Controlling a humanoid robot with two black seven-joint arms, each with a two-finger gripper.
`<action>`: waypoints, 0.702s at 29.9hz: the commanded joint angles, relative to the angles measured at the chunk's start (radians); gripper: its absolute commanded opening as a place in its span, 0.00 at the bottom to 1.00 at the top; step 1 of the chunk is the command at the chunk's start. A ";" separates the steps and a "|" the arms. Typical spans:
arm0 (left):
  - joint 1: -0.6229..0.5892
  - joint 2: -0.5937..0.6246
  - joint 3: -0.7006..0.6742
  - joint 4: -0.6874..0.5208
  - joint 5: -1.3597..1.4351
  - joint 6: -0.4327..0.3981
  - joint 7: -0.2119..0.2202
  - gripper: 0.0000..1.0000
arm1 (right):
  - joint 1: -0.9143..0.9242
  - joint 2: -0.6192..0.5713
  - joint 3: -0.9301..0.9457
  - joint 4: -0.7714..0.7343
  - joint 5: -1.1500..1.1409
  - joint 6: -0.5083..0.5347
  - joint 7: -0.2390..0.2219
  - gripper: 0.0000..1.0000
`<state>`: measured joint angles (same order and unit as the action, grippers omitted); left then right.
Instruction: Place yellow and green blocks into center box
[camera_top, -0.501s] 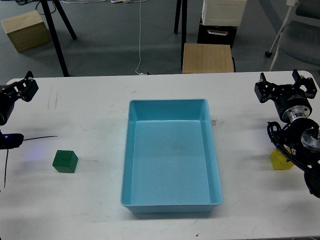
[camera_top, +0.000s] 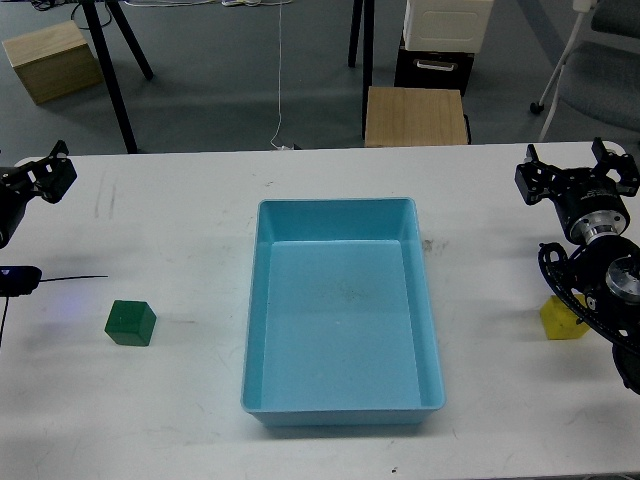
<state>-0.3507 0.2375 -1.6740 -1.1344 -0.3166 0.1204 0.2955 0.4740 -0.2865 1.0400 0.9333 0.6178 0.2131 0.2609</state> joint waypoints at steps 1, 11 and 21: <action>-0.001 0.012 0.002 0.001 0.002 -0.001 0.010 1.00 | 0.000 -0.014 -0.001 0.001 -0.035 0.002 0.004 0.99; 0.001 0.032 0.005 0.012 0.008 -0.001 0.005 1.00 | -0.009 -0.054 -0.017 0.007 -0.130 -0.001 0.057 0.99; 0.002 0.040 0.005 0.012 0.010 0.001 0.001 1.00 | -0.031 -0.249 -0.038 0.114 -0.187 -0.003 0.168 0.99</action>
<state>-0.3483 0.2773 -1.6695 -1.1228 -0.3071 0.1196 0.2970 0.4518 -0.4796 1.0020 1.0197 0.4366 0.2102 0.3982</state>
